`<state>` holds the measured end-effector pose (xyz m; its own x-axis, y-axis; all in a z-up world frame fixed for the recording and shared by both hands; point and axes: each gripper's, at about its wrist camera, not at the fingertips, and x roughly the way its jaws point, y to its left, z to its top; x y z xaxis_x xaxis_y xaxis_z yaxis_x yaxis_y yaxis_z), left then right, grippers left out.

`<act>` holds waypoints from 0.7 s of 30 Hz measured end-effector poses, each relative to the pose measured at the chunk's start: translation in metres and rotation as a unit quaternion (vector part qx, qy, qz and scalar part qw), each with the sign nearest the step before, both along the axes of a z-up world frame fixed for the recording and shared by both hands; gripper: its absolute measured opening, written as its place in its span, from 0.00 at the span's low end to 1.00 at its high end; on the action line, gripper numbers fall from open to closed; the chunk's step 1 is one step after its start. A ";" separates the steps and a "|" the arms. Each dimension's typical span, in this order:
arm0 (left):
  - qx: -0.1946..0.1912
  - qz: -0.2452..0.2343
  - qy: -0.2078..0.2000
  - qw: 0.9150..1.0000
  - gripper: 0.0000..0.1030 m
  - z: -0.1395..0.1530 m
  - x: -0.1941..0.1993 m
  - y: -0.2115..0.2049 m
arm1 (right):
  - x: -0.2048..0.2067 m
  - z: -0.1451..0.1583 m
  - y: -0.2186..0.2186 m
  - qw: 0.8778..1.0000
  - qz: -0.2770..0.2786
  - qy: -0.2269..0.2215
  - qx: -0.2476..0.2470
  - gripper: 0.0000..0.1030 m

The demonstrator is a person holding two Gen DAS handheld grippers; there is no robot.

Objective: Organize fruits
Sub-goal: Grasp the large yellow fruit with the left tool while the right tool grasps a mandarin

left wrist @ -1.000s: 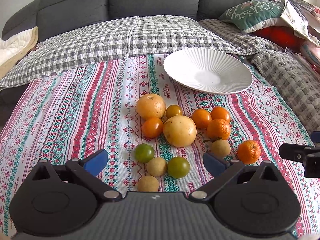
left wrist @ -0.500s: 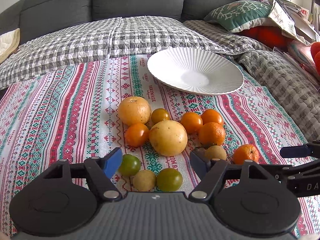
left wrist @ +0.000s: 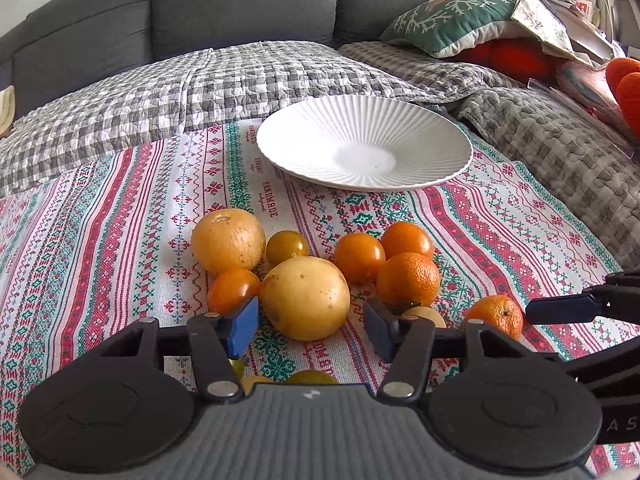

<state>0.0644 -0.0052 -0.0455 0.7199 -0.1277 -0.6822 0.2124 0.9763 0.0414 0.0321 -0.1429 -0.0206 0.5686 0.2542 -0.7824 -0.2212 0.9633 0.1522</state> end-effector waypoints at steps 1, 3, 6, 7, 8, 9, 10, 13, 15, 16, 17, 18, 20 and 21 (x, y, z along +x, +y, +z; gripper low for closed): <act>0.000 0.001 -0.003 1.000 0.45 -0.001 0.001 -0.001 | 0.001 -0.001 0.000 1.000 0.001 -0.004 0.001 0.58; 0.002 0.002 -0.006 1.000 0.43 -0.003 0.003 -0.001 | 0.002 -0.002 0.000 1.000 0.001 -0.010 0.005 0.56; 0.000 0.006 -0.006 1.000 0.39 -0.005 0.004 0.001 | 0.002 -0.003 0.000 1.000 0.001 -0.018 0.014 0.50; -0.003 0.009 -0.006 1.000 0.39 -0.005 0.004 0.001 | 0.003 -0.003 0.000 1.000 0.002 -0.020 0.018 0.46; -0.004 0.011 -0.005 1.000 0.39 -0.004 0.004 0.001 | 0.003 -0.003 0.000 1.000 0.003 -0.021 0.020 0.45; -0.004 0.012 -0.005 1.000 0.39 -0.004 0.004 0.001 | 0.004 -0.003 0.000 0.999 0.003 -0.023 0.023 0.42; -0.003 0.012 -0.005 1.000 0.39 -0.004 0.004 0.000 | 0.004 -0.004 0.000 0.999 0.003 -0.023 0.026 0.39; 0.000 0.011 -0.007 1.000 0.38 -0.004 0.003 -0.001 | 0.005 -0.004 0.002 0.999 0.004 -0.022 0.027 0.34; -0.002 0.012 -0.006 1.000 0.38 -0.004 0.003 0.000 | 0.005 -0.004 0.003 1.000 0.002 -0.019 0.024 0.33; -0.002 0.013 -0.006 1.000 0.38 -0.004 0.003 0.000 | 0.005 -0.003 0.003 1.000 0.000 -0.016 0.023 0.33; -0.003 0.014 -0.005 1.000 0.38 -0.003 0.003 0.000 | 0.006 -0.003 0.003 1.000 -0.002 -0.013 0.022 0.33; -0.003 0.015 -0.003 1.000 0.38 -0.002 0.002 0.000 | 0.006 -0.003 0.003 1.000 -0.005 -0.009 0.022 0.33; -0.005 0.017 0.000 1.000 0.38 -0.001 0.001 0.000 | 0.006 -0.002 0.002 1.000 -0.008 -0.003 0.025 0.33; -0.007 0.018 0.001 1.000 0.38 0.000 0.001 -0.001 | 0.006 -0.002 0.002 1.000 -0.009 0.000 0.025 0.33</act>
